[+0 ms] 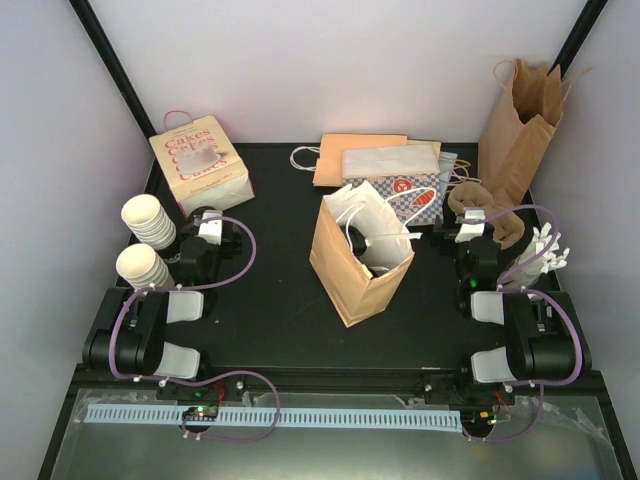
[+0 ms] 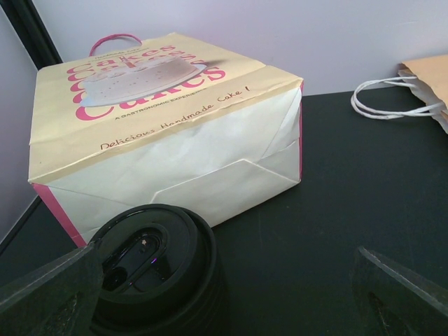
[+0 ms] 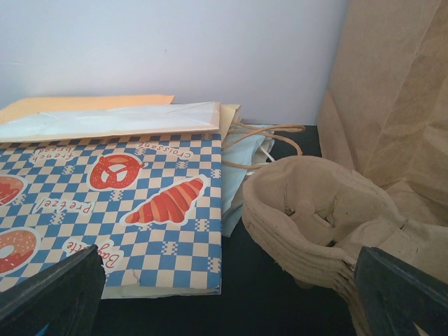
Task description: Pack the takeout coffee
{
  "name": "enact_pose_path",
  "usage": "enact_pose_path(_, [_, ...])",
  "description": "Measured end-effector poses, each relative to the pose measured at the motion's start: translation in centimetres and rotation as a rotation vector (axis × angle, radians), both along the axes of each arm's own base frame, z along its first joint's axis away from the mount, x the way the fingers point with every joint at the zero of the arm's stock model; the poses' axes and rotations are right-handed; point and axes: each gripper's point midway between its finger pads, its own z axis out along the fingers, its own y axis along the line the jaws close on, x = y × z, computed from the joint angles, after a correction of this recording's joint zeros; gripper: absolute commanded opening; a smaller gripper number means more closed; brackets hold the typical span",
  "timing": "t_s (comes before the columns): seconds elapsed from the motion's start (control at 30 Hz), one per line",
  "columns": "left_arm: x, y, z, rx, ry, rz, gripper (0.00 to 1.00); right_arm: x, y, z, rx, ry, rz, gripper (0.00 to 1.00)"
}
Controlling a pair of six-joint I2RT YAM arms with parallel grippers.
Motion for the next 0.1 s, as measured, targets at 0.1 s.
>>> enact_pose_path(0.1, [0.0,0.0,0.0,0.0,0.0,0.0,0.99,0.0,0.0,-0.01,0.0,0.0,0.0,1.0])
